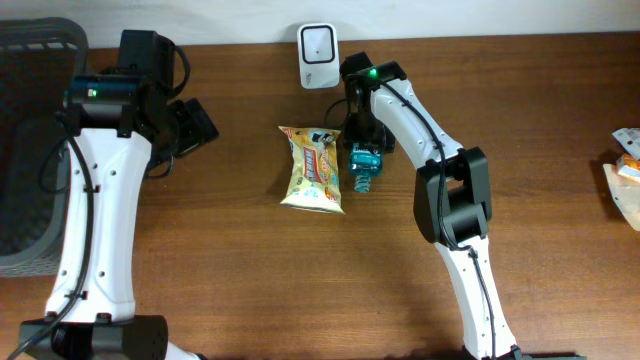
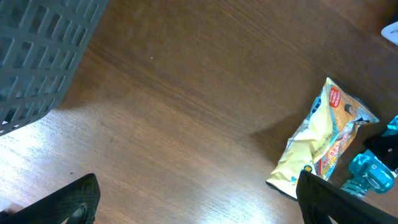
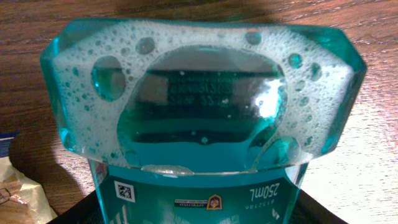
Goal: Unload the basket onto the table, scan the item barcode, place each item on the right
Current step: 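Raise the Listerine bottle with the right gripper to the scanner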
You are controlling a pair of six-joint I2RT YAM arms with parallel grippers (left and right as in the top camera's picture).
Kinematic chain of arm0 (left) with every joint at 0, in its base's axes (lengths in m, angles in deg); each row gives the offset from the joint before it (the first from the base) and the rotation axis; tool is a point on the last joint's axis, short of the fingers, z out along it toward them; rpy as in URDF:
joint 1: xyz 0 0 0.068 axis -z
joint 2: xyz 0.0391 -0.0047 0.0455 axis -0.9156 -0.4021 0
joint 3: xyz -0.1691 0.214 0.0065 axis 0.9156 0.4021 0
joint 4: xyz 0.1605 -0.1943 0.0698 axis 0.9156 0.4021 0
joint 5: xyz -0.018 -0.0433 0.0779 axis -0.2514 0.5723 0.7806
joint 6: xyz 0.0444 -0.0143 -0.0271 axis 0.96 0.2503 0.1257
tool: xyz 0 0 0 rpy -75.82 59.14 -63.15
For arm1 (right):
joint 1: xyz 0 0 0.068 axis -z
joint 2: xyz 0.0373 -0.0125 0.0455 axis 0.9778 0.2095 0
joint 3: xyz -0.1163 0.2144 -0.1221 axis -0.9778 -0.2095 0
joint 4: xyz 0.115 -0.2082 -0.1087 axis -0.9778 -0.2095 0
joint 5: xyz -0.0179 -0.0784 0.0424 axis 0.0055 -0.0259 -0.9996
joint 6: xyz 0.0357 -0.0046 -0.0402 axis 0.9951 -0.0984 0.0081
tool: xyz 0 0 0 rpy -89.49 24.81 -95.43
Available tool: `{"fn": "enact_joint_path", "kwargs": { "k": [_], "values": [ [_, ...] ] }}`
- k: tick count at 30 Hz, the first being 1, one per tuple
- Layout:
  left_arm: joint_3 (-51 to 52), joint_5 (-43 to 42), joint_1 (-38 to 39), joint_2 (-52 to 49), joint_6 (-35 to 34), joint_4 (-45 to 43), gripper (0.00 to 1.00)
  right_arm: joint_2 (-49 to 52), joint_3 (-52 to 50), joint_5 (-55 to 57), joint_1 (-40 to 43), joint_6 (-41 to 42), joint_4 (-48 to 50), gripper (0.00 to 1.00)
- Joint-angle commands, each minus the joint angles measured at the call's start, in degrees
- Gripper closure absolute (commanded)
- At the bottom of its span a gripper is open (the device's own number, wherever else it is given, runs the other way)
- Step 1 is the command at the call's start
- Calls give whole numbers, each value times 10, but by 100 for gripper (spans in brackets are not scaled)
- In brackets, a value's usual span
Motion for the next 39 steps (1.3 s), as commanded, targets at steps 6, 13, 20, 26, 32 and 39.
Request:
{"fn": "enact_joint_path", "kwargs": {
  "k": [6, 13, 20, 26, 32, 39],
  "values": [
    [-1, 0, 0, 3, -6, 1, 1, 12, 75, 3, -1, -20, -32, 48],
    [-1, 0, 0, 3, -6, 1, 1, 12, 183, 5, -1, -53, -41, 49],
    [-1, 0, 0, 3, -6, 1, 1, 12, 287, 6, -1, -81, 44, 61],
    [-1, 0, 0, 3, -6, 1, 1, 14, 280, 5, -7, -81, 155, 62],
    [-1, 0, 0, 3, -6, 1, 1, 14, 265, 7, -30, -81, 269, 62],
    [-1, 0, 0, 3, -6, 1, 1, 15, 194, 21, -38, -78, 365, 62]
  ]
}}
